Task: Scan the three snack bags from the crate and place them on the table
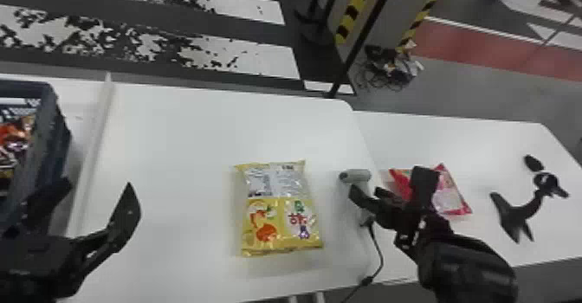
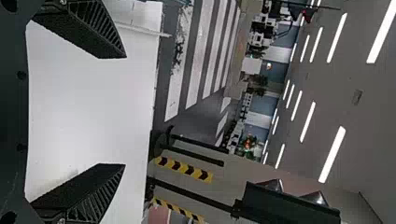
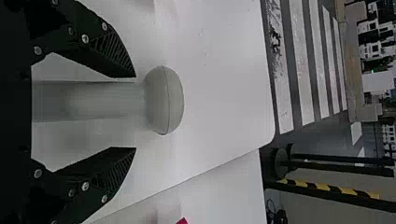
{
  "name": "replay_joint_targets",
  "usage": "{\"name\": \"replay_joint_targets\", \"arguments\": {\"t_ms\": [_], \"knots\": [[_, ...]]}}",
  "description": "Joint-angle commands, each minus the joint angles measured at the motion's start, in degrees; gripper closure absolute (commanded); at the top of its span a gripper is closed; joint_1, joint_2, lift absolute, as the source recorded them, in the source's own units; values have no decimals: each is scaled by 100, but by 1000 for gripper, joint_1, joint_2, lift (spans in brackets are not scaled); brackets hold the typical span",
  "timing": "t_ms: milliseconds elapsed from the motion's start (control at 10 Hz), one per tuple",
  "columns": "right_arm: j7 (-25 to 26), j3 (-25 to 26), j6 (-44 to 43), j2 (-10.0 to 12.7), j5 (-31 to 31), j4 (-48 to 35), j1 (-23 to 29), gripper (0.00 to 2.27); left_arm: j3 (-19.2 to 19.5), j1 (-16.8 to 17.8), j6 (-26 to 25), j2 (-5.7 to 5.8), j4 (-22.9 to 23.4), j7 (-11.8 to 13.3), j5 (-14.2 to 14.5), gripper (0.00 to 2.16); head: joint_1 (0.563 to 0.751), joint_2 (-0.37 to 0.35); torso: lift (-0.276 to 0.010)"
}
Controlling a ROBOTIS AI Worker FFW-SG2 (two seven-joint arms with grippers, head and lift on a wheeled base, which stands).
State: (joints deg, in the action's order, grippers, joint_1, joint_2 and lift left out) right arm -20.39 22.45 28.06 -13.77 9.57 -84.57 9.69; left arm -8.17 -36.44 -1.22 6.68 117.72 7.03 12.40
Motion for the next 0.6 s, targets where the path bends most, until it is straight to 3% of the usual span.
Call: {"name": "replay_joint_targets", "arguments": {"t_ms": [0,200,500], "knots": [[0,128,3,6,353,-393,279,66,-71,49,-50,0,-30,0,-36,33,695,-350,-62],[-290,383,442,23,986,-1307,806,70,-159,128,-50,0,-83,9,-106,33,695,-350,-62],[-774,646,1620,120,1513,-2010,1052,76,-238,190,-68,0,-118,9,-115,33,695,-350,-62]]}}
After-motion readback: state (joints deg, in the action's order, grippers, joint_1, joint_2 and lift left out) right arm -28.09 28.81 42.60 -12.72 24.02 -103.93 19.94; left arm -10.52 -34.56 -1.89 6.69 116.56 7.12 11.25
